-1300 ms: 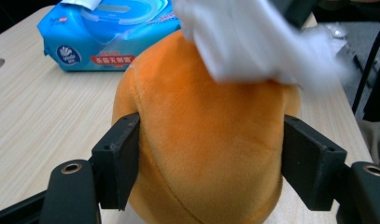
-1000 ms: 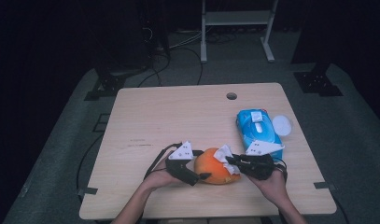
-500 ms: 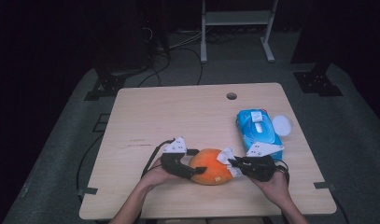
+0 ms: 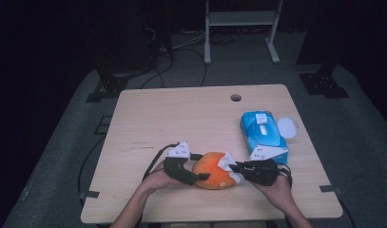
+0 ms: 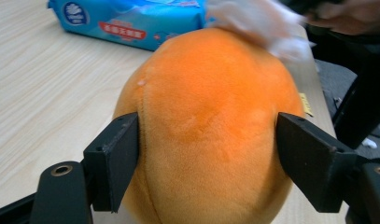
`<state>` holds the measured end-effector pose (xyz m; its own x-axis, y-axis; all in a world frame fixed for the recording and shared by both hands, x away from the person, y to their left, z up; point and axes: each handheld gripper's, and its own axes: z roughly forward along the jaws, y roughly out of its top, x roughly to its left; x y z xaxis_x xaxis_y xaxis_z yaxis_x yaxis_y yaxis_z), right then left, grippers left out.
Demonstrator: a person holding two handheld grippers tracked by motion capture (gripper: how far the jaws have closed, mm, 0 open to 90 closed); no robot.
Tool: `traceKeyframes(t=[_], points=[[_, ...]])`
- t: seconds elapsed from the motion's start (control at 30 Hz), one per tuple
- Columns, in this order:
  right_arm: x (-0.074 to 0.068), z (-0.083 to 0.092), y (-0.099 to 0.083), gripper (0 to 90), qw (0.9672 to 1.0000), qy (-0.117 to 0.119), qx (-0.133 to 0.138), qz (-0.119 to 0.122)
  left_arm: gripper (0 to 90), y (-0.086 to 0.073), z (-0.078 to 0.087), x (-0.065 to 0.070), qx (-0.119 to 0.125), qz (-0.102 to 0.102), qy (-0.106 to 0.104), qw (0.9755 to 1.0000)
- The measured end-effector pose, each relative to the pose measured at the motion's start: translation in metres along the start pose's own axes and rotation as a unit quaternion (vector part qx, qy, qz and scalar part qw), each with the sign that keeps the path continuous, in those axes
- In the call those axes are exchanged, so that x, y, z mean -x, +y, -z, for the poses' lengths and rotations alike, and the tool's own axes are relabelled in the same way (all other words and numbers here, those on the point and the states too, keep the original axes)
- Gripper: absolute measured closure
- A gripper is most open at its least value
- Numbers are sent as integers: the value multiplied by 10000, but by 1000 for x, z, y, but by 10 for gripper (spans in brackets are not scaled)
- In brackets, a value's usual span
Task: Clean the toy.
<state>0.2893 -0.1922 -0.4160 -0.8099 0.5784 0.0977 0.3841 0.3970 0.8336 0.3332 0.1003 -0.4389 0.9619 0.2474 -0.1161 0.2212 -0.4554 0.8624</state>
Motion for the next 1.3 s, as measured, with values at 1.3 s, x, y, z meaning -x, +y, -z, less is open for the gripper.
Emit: traceKeyframes(t=[1.3], points=[[17,-2,-5,827,9988,-368,-205,-247,227,-1,-6,-4,-44,127,486,9987]])
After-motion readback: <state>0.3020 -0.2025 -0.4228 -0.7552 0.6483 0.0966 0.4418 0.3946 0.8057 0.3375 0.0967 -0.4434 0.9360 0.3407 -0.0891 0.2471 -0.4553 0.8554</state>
